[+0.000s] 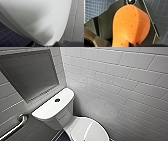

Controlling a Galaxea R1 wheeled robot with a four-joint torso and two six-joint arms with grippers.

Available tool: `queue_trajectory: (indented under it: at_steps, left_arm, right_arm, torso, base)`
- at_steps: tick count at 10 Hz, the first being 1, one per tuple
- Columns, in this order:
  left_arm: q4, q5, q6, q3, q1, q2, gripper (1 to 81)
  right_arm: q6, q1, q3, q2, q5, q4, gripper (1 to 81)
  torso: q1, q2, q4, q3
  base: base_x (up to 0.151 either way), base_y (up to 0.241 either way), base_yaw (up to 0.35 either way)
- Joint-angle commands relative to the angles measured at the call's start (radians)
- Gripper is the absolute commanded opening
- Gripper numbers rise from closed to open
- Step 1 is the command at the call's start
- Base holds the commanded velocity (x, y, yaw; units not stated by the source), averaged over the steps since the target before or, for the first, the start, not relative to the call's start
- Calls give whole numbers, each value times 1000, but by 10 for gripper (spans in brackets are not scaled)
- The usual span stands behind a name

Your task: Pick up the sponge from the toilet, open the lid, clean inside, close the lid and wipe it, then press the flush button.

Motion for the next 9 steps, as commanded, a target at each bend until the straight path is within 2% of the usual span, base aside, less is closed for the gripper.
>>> queue_trajectory:
  at_steps: [1,7,9]
  left_arm:
    - [10,-65,5,164,-128,-66,811]
    - [19,-72,3,164,-123,-70,811]
    - [22,-68,11,256,-99,-136,811]
  right_arm:
    - [3,-1,5,-21,-63,-3,10]
    - [3,0,5,-19,-63,-3,10]
    - [3,3,2,-19,-63,-3,10]
  torso:
    - [0,0,0,0]
    - [0,0,0,0]
    - [0,0,0,0]
  base:
    - [0,0,0]
    - [0,0,0]
    - [0,0,0]
